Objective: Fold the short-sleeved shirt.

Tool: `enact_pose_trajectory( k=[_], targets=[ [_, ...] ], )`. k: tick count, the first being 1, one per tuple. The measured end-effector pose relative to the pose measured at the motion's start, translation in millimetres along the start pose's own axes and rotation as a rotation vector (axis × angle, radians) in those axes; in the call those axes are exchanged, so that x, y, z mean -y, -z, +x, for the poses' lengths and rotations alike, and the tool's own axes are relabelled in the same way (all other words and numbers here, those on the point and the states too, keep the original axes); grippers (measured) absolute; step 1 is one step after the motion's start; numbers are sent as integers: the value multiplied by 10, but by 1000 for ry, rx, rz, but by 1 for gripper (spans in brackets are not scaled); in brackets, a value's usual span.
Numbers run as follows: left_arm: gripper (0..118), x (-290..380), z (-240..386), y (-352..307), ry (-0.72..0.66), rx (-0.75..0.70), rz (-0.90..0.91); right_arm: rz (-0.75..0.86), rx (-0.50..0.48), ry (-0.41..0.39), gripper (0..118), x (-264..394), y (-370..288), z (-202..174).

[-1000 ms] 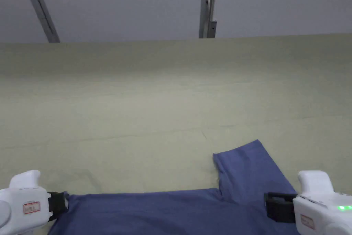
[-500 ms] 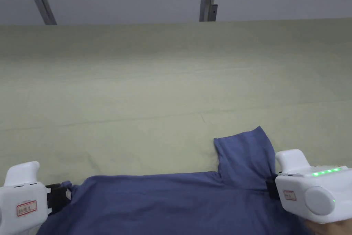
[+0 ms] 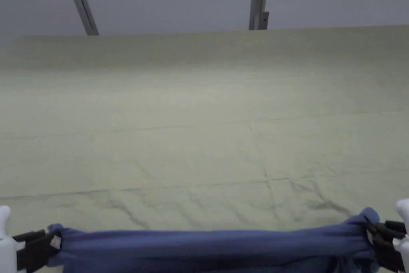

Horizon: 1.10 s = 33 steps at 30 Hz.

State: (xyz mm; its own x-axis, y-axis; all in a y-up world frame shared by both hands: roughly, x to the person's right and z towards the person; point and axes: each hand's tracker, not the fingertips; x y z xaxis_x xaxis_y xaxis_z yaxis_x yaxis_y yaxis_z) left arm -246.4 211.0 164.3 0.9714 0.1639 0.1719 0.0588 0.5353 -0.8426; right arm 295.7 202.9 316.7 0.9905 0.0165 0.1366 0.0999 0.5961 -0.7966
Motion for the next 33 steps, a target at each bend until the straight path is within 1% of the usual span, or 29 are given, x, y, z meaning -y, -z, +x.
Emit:
enact_pose_trajectory(
  k=[5,8,11,12,13,14,15,16,17,19,20,21,22,23,24,25,26,27,28,29,31,33],
  targets=[
    [6,653,-138,192,-27,-16,-144,-143,-9,33,7,663,122,-67],
    [6,846,-119,419,43,-72,-222,-197,12,17,7,859,344,-92],
    [7,873,-179,674,64,-87,-274,-223,23,8,7,888,441,-172],
    [8,853,-177,702,61,-91,-275,-223,25,-8,12,899,475,-122],
    [18,826,-177,676,64,-93,-268,-208,34,-31,25,888,434,-150],
    [37,789,-166,617,76,-104,-248,-190,55,-59,47,862,360,-158],
    [82,748,-149,532,101,-132,-215,-168,89,-79,85,839,281,-162],
    [97,699,-133,399,142,-160,-170,-130,124,-91,101,825,171,-110],
    [96,652,-120,241,167,-165,-124,-89,144,-88,105,795,51,-84],
    [96,526,-111,-94,153,-121,-10,52,172,-52,104,695,-254,-78],
    [96,473,-112,-230,132,-77,54,123,186,-30,104,646,-402,-100],
    [95,409,-105,-416,98,-21,137,216,207,8,102,579,-539,-121],
    [89,349,-112,-524,45,25,201,304,201,61,94,516,-662,-152],
    [73,307,-125,-590,-5,85,236,364,178,101,72,472,-748,-169],
    [54,246,-168,-643,-71,202,273,443,89,164,47,394,-914,-238],
    [41,211,-187,-647,-129,298,288,489,37,203,34,350,-983,-281],
    [41,188,-226,-628,-178,373,289,520,19,228,34,308,-1021,-343],
    [2,173,-270,-573,-243,401,294,564,86,256,4,284,-1054,-447],
    [1,158,-353,-511,-308,432,281,587,59,259,4,290,-1032,-387],
    [1,148,-416,-433,-336,503,246,570,-21,247,4,263,-1045,-412],
    [1,197,-637,-269,-417,553,241,577,-25,280,4,270,-1065,-497],
    [1,225,-920,-34,-506,590,180,560,-35,282,4,284,-1068,-532]
  ],
)
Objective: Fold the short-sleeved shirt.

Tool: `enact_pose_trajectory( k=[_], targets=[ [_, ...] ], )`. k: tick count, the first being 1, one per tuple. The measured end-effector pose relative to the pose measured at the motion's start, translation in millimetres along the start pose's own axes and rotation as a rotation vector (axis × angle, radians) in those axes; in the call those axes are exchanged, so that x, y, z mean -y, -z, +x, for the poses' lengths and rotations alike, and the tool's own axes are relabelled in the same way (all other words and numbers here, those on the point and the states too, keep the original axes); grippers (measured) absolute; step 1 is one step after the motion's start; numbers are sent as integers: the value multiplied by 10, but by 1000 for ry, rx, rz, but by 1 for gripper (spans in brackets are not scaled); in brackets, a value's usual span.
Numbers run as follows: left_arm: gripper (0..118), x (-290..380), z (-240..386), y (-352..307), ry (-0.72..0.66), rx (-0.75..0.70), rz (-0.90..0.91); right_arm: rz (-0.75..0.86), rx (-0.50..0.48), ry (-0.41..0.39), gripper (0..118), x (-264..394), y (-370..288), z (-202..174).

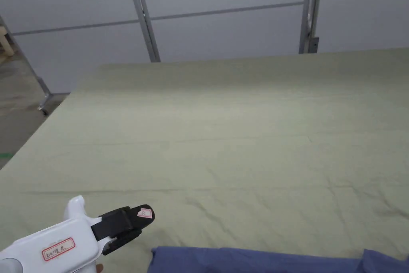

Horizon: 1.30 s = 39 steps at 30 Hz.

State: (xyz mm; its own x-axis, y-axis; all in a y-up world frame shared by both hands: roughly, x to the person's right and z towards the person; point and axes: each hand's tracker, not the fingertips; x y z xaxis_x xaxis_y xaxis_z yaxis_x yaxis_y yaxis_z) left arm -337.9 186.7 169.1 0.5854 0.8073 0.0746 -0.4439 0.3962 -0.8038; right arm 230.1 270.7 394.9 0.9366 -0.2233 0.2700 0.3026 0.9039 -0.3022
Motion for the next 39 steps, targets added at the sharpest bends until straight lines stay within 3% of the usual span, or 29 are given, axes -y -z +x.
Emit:
enact_pose_trajectory(
  k=[4,6,8,9,10,17,19,20,21,23,25,29,33,36,39],
  targets=[
    [1,-109,-905,159,-248,-11,-230,-47,47,8,4,105,8,60],
    [5,-96,-1254,206,-287,-71,-303,-85,66,32,4,153,23,103],
    [39,-47,-1552,232,-303,-86,-291,-110,89,74,4,199,24,116],
    [75,-24,-1644,264,-311,-77,-285,-114,92,92,4,213,22,132],
    [89,0,-1721,334,-348,-64,-295,-119,98,119,4,224,25,150],
    [85,227,-1818,969,-458,181,-440,-146,121,136,4,229,102,-29],
    [55,268,-1683,1168,-411,173,-462,-156,114,122,4,225,135,-128],
    [24,293,-1610,1232,-380,134,-494,-159,105,116,4,219,149,-167],
    [9,302,-1562,1274,-356,73,-511,-160,98,110,4,211,156,-205],
    [9,309,-1520,1334,-267,-74,-560,-150,84,103,4,176,156,-324],
    [9,240,-1504,1241,-300,14,-553,-145,79,95,4,150,166,-380],
    [7,73,-1564,886,-254,-42,-484,-135,72,93,4,109,142,-417],
    [7,-208,-1781,320,-317,-130,-335,-121,64,104,4,109,88,-387],
    [7,-349,-1735,40,-197,-307,-327,-118,54,122,4,145,67,-382],
    [7,-301,-1416,3,-155,-305,-348,-126,30,153,4,192,73,-401]
  ],
)
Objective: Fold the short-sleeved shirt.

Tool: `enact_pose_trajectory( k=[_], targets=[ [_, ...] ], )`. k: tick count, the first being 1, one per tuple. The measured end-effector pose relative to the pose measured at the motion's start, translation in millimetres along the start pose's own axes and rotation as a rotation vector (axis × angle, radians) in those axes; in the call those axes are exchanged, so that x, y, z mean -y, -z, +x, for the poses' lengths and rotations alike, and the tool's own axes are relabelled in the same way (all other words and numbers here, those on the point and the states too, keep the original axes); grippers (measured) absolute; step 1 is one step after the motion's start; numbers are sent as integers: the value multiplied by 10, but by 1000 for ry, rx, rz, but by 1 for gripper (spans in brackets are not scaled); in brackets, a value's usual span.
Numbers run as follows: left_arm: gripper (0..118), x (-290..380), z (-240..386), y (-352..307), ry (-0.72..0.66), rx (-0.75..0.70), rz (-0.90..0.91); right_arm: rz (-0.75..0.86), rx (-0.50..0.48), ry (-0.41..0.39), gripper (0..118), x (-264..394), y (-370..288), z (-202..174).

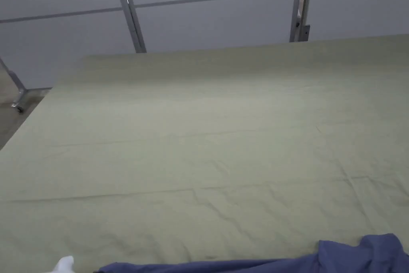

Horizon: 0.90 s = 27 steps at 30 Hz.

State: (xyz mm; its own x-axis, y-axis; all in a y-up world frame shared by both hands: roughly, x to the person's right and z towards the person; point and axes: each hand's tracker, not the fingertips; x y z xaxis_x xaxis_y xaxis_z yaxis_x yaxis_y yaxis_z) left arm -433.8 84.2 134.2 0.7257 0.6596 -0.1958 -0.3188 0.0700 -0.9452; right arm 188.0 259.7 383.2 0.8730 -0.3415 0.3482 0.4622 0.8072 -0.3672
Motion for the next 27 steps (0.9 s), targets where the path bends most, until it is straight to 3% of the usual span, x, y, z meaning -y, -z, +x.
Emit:
enact_pose_trajectory(
  k=[3,6,11,15,17,19,21,24,26,27],
  targets=[
    [7,92,579,0,142,-119,44,-4,-26,11,4,27,-6,-15],
    [7,225,1138,185,218,-117,25,12,-43,4,4,32,-73,-19],
    [7,636,1903,938,400,-233,-64,64,-48,34,4,24,-258,162],
    [9,1070,2117,1651,428,-297,-90,79,-17,84,4,51,-379,440],
    [33,1214,2158,1795,430,-306,-72,82,9,96,4,62,-439,530],
    [81,1279,2240,1727,394,-185,-23,83,28,102,4,78,-492,628],
    [83,1252,2309,1500,337,17,43,85,38,115,4,101,-527,710],
    [82,1167,2352,1112,323,154,165,78,49,143,4,137,-521,786],
    [79,1111,2362,891,391,65,210,73,43,169,4,177,-508,817],
    [72,1110,2361,835,459,-86,213,72,41,183,4,200,-504,827]
  ],
)
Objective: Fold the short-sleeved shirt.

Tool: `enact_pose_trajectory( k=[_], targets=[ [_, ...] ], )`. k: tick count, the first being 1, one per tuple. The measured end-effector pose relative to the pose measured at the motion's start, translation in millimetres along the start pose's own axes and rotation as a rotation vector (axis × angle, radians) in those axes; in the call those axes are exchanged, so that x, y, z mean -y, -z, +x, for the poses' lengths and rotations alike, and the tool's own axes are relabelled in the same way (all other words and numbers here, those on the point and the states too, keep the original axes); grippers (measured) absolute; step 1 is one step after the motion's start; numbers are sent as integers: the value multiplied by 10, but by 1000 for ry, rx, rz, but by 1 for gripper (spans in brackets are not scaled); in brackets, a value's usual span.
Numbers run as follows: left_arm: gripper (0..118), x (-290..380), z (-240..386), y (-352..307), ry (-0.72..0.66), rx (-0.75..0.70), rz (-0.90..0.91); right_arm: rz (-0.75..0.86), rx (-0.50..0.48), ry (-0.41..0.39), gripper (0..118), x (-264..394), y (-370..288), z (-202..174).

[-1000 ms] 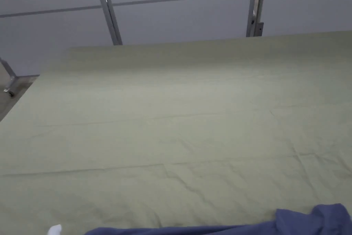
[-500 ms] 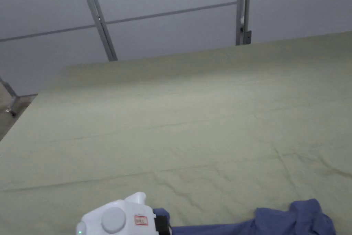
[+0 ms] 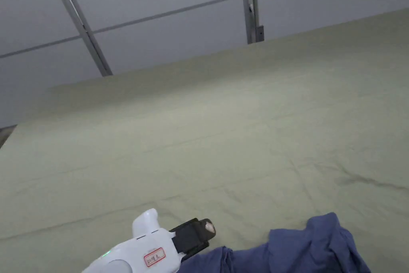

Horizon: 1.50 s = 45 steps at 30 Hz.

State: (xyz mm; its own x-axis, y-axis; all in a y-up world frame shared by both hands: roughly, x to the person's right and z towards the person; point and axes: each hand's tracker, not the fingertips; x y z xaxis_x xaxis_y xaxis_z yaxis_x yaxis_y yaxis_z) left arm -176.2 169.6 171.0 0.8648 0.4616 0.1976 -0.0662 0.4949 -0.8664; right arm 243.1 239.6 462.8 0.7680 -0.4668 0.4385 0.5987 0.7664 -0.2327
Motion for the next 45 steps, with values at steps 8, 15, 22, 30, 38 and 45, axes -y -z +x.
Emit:
enact_pose_trajectory(
  k=[8,15,22,30,38,45],
  targets=[
    [5,822,174,626,289,-236,-260,-27,-24,36,4,99,35,52],
    [5,1145,1012,974,520,-170,-266,1,11,41,4,-3,-108,208],
    [5,489,463,591,150,121,-174,9,39,65,4,-38,-127,271],
    [118,-53,-1186,4,-221,377,-157,-29,38,68,4,54,11,143],
    [118,276,-2078,608,-620,540,-396,-82,28,33,4,85,140,-134],
    [117,227,-1681,1134,-537,685,-434,-64,32,3,4,-26,111,-301]
  ],
)
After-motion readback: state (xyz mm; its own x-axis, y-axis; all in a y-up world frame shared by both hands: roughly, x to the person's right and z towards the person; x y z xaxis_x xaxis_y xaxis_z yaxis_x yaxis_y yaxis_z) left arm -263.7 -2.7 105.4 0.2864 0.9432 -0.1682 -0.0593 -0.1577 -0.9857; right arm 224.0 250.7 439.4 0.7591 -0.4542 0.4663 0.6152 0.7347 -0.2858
